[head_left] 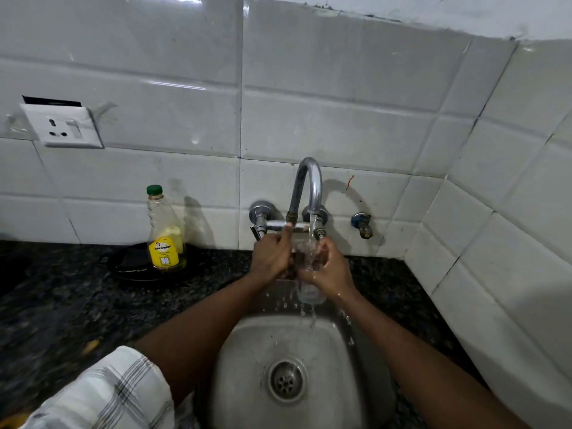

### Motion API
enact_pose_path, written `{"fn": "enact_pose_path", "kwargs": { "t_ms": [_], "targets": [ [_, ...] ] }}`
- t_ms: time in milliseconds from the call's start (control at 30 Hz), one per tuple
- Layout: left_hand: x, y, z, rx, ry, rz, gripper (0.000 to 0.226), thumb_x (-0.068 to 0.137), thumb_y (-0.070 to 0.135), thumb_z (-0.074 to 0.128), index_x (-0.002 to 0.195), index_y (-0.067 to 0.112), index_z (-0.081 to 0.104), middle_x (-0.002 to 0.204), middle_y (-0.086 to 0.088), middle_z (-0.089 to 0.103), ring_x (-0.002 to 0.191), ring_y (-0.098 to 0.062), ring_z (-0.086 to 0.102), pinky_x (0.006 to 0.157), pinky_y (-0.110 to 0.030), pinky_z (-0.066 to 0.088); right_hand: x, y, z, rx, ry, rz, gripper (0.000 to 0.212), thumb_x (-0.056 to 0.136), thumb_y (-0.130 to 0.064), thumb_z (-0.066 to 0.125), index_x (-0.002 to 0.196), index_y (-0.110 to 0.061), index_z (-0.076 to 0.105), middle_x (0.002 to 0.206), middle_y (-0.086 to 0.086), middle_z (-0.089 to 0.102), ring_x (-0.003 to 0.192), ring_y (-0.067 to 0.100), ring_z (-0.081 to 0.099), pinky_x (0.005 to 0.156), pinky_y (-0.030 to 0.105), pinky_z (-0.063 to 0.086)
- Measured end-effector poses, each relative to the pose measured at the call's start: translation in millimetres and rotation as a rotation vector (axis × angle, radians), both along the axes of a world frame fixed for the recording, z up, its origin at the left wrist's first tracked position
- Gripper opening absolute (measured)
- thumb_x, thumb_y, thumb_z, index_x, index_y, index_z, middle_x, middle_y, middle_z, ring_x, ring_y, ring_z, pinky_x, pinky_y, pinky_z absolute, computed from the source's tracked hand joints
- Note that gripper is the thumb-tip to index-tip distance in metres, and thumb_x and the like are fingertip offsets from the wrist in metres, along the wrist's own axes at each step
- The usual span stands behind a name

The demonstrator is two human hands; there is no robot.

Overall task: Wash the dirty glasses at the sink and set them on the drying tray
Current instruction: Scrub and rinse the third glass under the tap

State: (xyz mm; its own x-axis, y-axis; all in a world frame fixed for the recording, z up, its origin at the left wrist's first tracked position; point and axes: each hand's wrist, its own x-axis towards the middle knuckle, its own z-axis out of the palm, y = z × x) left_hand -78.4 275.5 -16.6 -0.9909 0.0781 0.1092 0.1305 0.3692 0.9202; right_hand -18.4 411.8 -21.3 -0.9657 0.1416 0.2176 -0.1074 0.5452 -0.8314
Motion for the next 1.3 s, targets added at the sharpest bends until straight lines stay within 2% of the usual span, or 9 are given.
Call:
{"fn": "enact_pose_path", "kwargs": {
  "t_ms": [200,367,500,600,700,800,1000,1133,1300],
  "targets": [
    [6.1,-7.8,-9.7,0.198,-0.389,0.031,0.044,0.101,0.033,0.044,0.081,0.001,0.067,0.066,-0.014,0.067,0.049,-0.024,0.058,0.047,-0.028,0.047,-2.1,-10.1,11.1,0.022,0.111,-0.060,0.059,0.059,-0.028,0.093,0.100,-0.016,0.053,0.088,-0.005,0.068,0.078,0.007,0.066,0.068,0.022,0.055],
    [27.1,-7.7,-9.6,0.444,-0.786,-0.151,0.057,0.092,0.050,0.042,0.095,0.000,0.069,0.079,-0.020,0.071,0.067,-0.031,0.066,0.061,-0.034,0.056,-5.0,-19.7,10.1,-0.048,0.189,-0.140,0.057,0.056,-0.032,0.095,0.092,-0.015,0.054,0.080,-0.003,0.068,0.071,0.010,0.065,0.064,0.022,0.055],
    [37.3,11.6,1.0,0.782,-0.799,-0.089,0.050,0.094,0.044,0.038,0.083,0.005,0.067,0.066,-0.013,0.069,0.050,-0.021,0.065,0.047,-0.021,0.051,2.3,-33.4,1.8,-0.202,0.156,-0.247,0.049,0.063,-0.042,0.090,0.086,-0.012,0.059,0.079,0.008,0.069,0.068,0.020,0.063,0.061,0.029,0.052],
    [28.7,11.0,2.3,0.150,-0.339,0.190,0.040,0.092,0.045,0.051,0.083,0.010,0.066,0.081,-0.008,0.069,0.074,-0.024,0.066,0.064,-0.031,0.050,3.2,-24.3,2.7,-0.394,-0.085,-0.395,0.048,0.084,-0.062,0.064,0.081,-0.015,0.070,0.077,0.001,0.070,0.072,0.018,0.065,0.067,0.032,0.051],
    [32.3,8.2,20.0,-0.529,0.313,0.109,0.031,0.095,0.045,0.050,0.085,0.018,0.061,0.083,0.000,0.062,0.076,-0.018,0.059,0.061,-0.027,0.039,2.7,-21.8,-5.7,-0.816,-0.352,-0.402,0.043,0.099,-0.046,0.050,0.102,-0.008,0.070,0.086,0.008,0.070,0.077,0.022,0.065,0.071,0.036,0.054],
    [35.4,21.0,32.0,-0.878,0.501,-0.009,0.038,0.096,0.040,0.047,0.122,0.016,0.059,0.121,-0.010,0.061,0.108,-0.026,0.060,0.077,-0.036,0.049,6.1,-35.5,-17.3,-1.067,-0.449,-0.350,0.033,0.099,-0.036,0.050,0.090,-0.010,0.069,0.075,0.007,0.071,0.067,0.019,0.065,0.063,0.032,0.054],
    [32.6,10.5,23.3,-0.786,0.399,-0.019,0.041,0.095,0.046,0.049,0.121,0.016,0.059,0.120,-0.009,0.060,0.104,-0.026,0.061,0.079,-0.039,0.053,7.6,-44.8,-12.8,-1.255,-0.341,-0.223,0.033,0.100,-0.025,0.046,0.102,-0.005,0.071,0.095,0.016,0.074,0.082,0.023,0.068,0.071,0.035,0.055],
    [14.4,-12.4,10.4,-0.421,0.174,0.107,0.037,0.094,0.042,0.048,0.078,0.012,0.060,0.079,-0.010,0.064,0.075,-0.027,0.061,0.064,-0.030,0.040,8.2,-45.7,-0.8,-1.018,-0.289,-0.140,0.025,0.101,-0.026,0.052,0.094,-0.009,0.069,0.081,0.010,0.074,0.073,0.022,0.071,0.064,0.032,0.057],
    [-6.8,-29.9,-8.7,-0.148,-0.296,0.193,0.049,0.100,0.042,0.045,0.113,-0.001,0.064,0.116,-0.021,0.066,0.106,-0.038,0.062,0.083,-0.035,0.047,-0.1,-22.5,20.4,0.334,0.107,0.191,0.012,0.094,-0.022,0.063,0.083,-0.017,0.064,0.079,-0.002,0.069,0.071,0.012,0.065,0.070,0.027,0.051]
  ]
}}
